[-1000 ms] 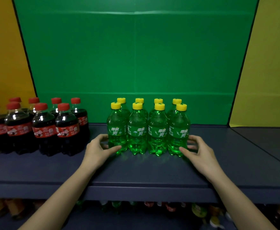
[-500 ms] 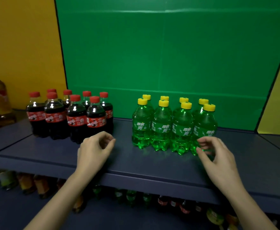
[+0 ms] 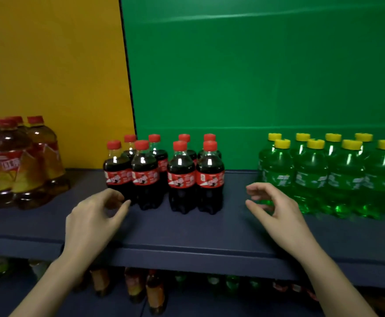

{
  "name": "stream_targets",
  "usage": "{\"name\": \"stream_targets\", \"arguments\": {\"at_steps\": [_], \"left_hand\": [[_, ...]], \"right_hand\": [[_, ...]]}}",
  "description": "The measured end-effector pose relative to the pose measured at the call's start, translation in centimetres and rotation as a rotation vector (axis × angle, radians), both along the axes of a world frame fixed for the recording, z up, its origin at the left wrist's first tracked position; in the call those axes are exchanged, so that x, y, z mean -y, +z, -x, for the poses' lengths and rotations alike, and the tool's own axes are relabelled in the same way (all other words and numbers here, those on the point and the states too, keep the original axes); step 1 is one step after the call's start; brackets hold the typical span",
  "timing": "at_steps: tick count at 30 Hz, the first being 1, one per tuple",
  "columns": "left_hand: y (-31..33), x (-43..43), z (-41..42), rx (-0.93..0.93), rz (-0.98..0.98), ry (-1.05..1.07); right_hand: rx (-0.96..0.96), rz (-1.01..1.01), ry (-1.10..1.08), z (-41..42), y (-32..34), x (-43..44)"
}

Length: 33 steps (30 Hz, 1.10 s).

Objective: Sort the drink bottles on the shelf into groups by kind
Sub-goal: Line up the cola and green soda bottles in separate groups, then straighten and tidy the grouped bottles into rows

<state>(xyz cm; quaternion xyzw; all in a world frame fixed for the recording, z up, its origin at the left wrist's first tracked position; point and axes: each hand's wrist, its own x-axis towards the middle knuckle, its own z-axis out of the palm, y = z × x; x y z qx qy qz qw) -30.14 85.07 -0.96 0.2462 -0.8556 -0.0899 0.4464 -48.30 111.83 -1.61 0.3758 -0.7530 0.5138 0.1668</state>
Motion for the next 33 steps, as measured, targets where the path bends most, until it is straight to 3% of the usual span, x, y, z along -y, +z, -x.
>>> {"name": "stream_targets", "arguments": {"at_steps": [9,21,25,33], "left_hand": [[0.2,8.0,-0.8,0.102,-0.073,-0.127],[1.3,10.5,3.6,0.143,-0.588,-0.600],[1.4,10.9,5.2,0.104,-0.758,-0.744],[0.9,11.0,6.1,0.045,-0.742,-0.737]], "right_hand": [[0.135,-0.032,-0.077,-1.9,0.1,5.4],[0.471,-0.002,0.185,0.3,1.6,7.4],[0.493,0.014,0.251,0.6,1.8,8.6],[0.473,0.050,0.235,0.8,1.4,9.8]]}}
